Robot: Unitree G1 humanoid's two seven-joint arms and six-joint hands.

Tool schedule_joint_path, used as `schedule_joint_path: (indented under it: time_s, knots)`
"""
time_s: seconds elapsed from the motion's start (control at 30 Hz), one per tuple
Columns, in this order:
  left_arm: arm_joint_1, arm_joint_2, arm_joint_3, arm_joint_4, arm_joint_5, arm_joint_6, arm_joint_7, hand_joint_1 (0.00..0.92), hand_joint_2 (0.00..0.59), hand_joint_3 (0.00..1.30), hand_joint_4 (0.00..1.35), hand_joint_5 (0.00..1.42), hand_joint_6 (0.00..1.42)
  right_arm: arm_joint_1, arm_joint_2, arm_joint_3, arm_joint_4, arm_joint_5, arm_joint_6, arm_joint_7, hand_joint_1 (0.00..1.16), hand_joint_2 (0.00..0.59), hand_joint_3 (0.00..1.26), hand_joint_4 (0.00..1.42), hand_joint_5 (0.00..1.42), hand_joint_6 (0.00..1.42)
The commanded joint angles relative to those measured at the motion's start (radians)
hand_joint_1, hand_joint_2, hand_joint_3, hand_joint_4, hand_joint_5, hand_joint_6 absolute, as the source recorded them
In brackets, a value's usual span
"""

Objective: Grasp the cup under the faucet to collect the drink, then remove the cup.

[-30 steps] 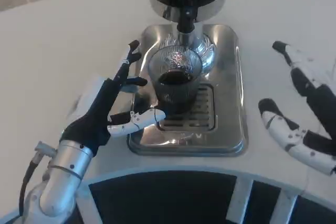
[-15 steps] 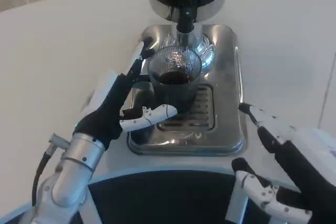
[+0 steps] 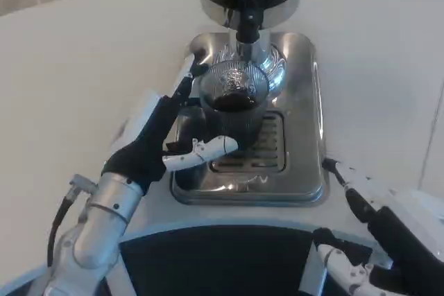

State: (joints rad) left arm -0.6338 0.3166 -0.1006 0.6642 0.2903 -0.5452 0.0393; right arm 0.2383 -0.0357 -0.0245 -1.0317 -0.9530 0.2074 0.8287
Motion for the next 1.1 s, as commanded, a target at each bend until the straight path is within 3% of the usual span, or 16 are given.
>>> schedule_joint_path:
  time_s: [0.03,0.33,1.1]
  knots:
    - [-0.018,-0.010,-0.012,0.033,0.008,-0.019,-0.003,0.493,0.087,0.00,0.02,0.34,0.37,0.024,0.019,0.001,-0.015,-0.008,-0.018,0.010,0.28,0.536,0.00,0.00,0.00,0.00]
    - [-0.071,-0.023,-0.024,0.107,0.017,-0.024,0.001,0.493,0.088,0.00,0.02,0.35,0.38,0.038,0.031,0.009,-0.015,-0.013,-0.020,0.010,0.28,0.541,0.00,0.00,0.00,0.00]
    - [-0.163,-0.048,-0.061,0.215,0.056,-0.023,0.045,0.474,0.090,0.00,0.06,0.41,0.46,0.025,0.012,0.026,-0.015,-0.030,0.028,-0.002,0.30,0.527,0.00,0.00,0.00,0.00]
